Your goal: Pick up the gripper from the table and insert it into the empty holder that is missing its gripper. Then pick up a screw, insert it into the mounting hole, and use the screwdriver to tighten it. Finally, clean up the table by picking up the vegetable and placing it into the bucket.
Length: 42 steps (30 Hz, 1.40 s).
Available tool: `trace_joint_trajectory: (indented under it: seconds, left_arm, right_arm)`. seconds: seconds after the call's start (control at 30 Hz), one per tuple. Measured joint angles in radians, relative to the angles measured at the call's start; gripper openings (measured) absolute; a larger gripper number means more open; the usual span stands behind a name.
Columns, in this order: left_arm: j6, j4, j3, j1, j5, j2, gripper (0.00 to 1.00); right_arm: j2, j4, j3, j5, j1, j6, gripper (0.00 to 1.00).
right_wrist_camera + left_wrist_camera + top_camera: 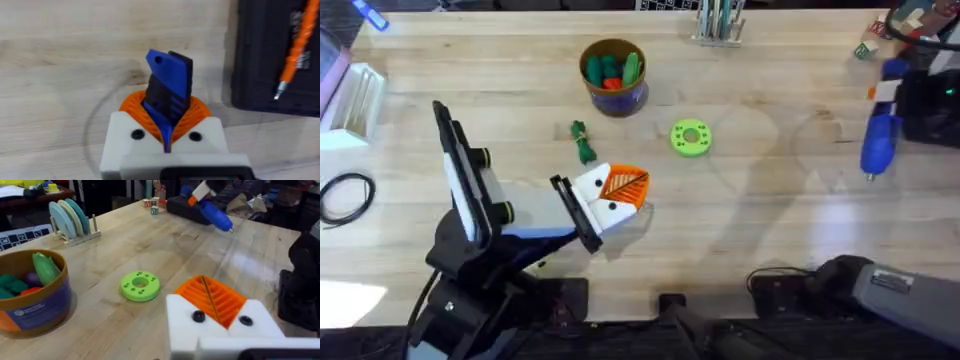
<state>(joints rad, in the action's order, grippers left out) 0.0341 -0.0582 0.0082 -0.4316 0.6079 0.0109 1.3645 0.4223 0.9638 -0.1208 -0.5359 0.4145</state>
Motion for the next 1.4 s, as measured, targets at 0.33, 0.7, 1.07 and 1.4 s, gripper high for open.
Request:
trace_joint_trajectory:
  seconds: [0.33,0.7,1.07,1.4]
  left_arm:
    - [0.0,0.0,0.0,0.0,0.0,0.0,0.006]
    - [0.0,0.0,0.0,0.0,0.0,0.0,0.006]
    - [0.0,0.0,0.0,0.0,0.0,0.0,0.006]
    - [0.0,0.0,0.0,0.0,0.0,0.0,0.006]
  right_arm:
    - [-0.334,0.144,0.0,-0.073,0.133,-0.143,0.022]
    - [-0.639,-0.284,-0.183,-0.292,0.354,-0.429,0.022]
    - [-0.64,-0.892,-0.365,-0.355,0.831,-0.64,0.022]
    - [-0.388,-1.348,-0.366,-0.374,1.17,-0.663,0.022]
